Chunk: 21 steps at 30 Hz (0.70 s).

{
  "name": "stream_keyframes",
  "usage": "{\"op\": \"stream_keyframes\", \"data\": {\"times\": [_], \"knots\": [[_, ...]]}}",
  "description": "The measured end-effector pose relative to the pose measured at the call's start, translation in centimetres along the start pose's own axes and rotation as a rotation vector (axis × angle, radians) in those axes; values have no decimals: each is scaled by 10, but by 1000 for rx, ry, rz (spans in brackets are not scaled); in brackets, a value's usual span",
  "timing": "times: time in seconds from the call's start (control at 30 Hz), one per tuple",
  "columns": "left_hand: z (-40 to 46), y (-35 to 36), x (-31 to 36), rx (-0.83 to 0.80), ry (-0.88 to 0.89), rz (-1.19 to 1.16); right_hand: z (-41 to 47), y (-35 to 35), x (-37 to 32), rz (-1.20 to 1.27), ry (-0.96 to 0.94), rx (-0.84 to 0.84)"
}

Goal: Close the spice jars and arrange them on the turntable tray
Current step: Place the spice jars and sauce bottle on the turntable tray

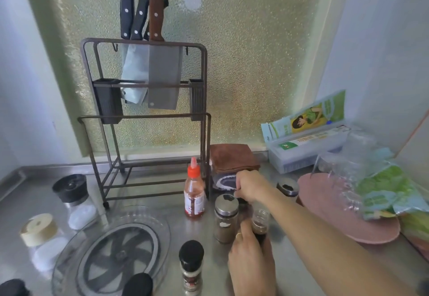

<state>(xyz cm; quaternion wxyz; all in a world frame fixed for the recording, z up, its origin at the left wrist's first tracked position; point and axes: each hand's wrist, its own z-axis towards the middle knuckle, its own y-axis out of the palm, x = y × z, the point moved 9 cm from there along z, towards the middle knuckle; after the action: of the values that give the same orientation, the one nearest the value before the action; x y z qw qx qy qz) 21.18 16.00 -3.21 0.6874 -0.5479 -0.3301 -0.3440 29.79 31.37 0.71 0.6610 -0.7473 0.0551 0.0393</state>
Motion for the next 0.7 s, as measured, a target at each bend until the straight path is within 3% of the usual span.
{"op": "stream_keyframes", "data": {"times": [0.23,0.4,0.7], "knots": [[-15,-14,5,3,48,-40,-73,-71,2,292,7,173],[-39,-39,13,-7,142,-108,-178,-89,-5,652,-153,86],[-73,-64,-7,-112,304,-267,-251,-55,-20,325,-224,72]]}}
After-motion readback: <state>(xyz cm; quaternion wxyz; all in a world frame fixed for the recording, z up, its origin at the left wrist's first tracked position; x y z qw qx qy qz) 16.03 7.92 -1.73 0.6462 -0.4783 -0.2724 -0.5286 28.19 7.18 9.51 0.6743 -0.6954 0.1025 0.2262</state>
